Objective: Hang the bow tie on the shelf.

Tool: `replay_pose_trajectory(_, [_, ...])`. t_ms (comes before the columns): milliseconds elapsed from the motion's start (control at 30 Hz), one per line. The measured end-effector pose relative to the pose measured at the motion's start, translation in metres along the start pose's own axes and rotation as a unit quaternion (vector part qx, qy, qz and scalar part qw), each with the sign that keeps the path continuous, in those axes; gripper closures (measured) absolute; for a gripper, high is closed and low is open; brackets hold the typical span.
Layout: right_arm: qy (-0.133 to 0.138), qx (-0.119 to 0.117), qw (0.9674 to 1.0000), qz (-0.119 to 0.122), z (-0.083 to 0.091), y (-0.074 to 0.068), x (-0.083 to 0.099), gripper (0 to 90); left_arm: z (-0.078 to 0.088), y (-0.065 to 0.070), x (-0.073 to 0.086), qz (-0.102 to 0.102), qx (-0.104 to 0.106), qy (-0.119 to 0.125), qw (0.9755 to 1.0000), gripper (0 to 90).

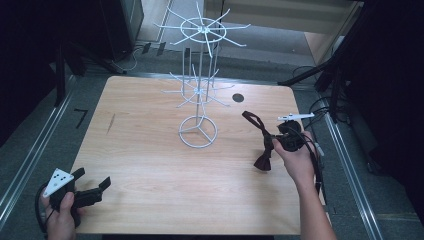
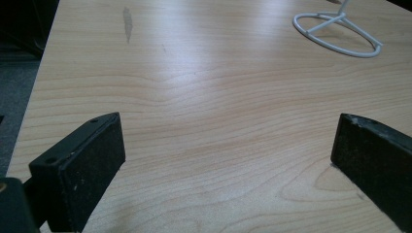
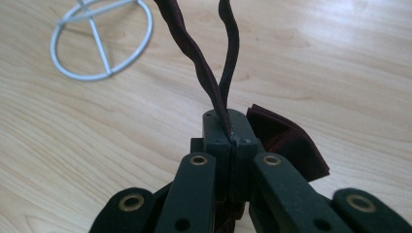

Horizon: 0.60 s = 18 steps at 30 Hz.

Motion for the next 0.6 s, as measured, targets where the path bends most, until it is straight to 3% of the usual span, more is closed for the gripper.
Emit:
replay_pose_trajectory(267, [0.042, -0.005, 0.9991, -0.008, 0.012, -0.002, -0.009, 90.0, 0.0, 0.0, 0.0, 0.001, 0.0, 0.0, 1.0, 0.0])
replay_pose_trajectory(600, [0.094, -0.005, 0.9953, -0.025, 0.027, -0.003, -0.019, 90.0, 0.0, 0.0, 0.0, 0.001, 0.0, 0.001, 1.0, 0.0])
Point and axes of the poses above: each handheld gripper's, and its own axes: z roughly backward along the jaws, x roughly out of its underside, y roughly to its right, the point moved 7 cm from there along -z, roughly forward along the jaws, and after that the axes turned 9 degrees about x, right-handed, at the moved point
